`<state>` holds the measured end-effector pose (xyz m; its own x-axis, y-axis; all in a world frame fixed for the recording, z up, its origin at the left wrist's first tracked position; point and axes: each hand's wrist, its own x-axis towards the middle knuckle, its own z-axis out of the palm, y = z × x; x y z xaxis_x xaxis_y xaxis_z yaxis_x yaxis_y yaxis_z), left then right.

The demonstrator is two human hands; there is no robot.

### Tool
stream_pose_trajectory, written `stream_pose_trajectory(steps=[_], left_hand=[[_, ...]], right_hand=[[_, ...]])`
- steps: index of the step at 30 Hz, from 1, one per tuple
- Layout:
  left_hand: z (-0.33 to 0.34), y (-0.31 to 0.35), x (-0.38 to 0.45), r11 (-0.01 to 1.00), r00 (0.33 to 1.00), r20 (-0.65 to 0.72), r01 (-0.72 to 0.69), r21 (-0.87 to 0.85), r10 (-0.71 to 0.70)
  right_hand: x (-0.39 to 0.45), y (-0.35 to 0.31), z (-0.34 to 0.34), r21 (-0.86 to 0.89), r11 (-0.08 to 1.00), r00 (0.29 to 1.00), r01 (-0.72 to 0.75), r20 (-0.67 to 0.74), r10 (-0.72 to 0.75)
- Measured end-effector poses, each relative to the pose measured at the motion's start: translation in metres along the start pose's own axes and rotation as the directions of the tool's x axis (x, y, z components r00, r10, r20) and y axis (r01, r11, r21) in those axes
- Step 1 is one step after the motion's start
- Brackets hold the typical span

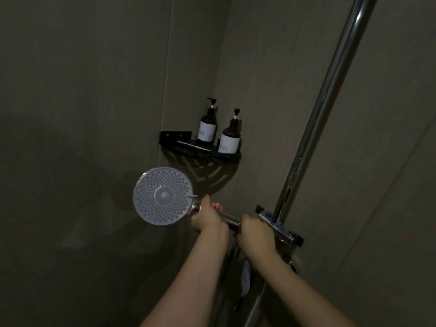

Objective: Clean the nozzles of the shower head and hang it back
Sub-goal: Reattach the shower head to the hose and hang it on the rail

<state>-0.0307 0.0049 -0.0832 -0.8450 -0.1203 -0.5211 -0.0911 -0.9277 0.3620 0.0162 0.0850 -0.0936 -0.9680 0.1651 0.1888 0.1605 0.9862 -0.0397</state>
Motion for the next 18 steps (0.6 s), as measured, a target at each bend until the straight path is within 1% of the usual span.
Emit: stream_pose_trajectory(steps=[1,2,4,6,8,10,11,13,14,15,16,17,18], left_hand=[[0.001,-0.002,-0.002,1.0,0.999,-0.028,-0.02,-0.008,0.02],[0.003,-0.003,-0.004,0.999,0.999,-0.027,-0.034,-0.002,0.034],[0.002,-0.003,-0.005,0.999,0.998,0.045,-0.038,0.031,0.036],[-0.002,0.0,-0.001,0.998,0.983,0.182,0.007,0.058,-0.017],[-0.004,0.004,0.008,0.995,0.938,0.336,0.063,0.082,-0.087],[-0.005,0.009,0.018,0.987,0.89,0.43,0.109,0.122,-0.151],[-0.007,0.01,0.022,0.981,0.874,0.45,0.129,0.146,-0.182],[-0.013,0.01,0.027,0.971,0.872,0.434,0.166,0.173,-0.226],[-0.017,0.007,0.028,0.971,0.888,0.402,0.17,0.166,-0.224],[-0.021,0.003,0.028,0.976,0.914,0.351,0.16,0.147,-0.203],[-0.023,-0.001,0.025,0.983,0.945,0.281,0.138,0.117,-0.166],[-0.022,-0.003,0.021,0.991,0.972,0.2,0.109,0.08,-0.123],[-0.019,-0.006,0.019,0.996,0.99,0.115,0.073,0.041,-0.077]], right_hand=[[-0.002,-0.002,0.005,0.002,1.0,0.996,0.003,-0.088,-0.003],[-0.004,-0.003,0.007,0.039,0.999,0.99,-0.004,-0.137,0.009],[0.0,0.001,0.008,0.095,0.995,0.986,-0.016,-0.165,0.032],[0.004,0.003,0.008,0.145,0.989,0.991,-0.021,-0.129,0.04],[0.007,0.003,0.009,0.185,0.982,0.996,-0.031,-0.081,0.046],[0.006,0.001,0.012,0.271,0.96,0.997,-0.072,0.017,0.07],[0.006,0.003,0.013,0.351,0.932,0.993,-0.089,0.1,0.057],[0.007,0.007,0.011,0.471,0.875,0.958,-0.111,0.283,-0.031],[0.009,0.01,0.011,0.475,0.873,0.928,-0.113,0.365,-0.079],[0.009,0.012,0.012,0.462,0.881,0.909,-0.107,0.405,-0.102],[0.009,0.014,0.015,0.408,0.909,0.916,-0.088,0.391,-0.087],[0.007,0.015,0.017,0.327,0.944,0.948,-0.044,0.313,-0.064],[0.004,0.014,0.02,0.224,0.974,0.981,-0.016,0.19,-0.027]])
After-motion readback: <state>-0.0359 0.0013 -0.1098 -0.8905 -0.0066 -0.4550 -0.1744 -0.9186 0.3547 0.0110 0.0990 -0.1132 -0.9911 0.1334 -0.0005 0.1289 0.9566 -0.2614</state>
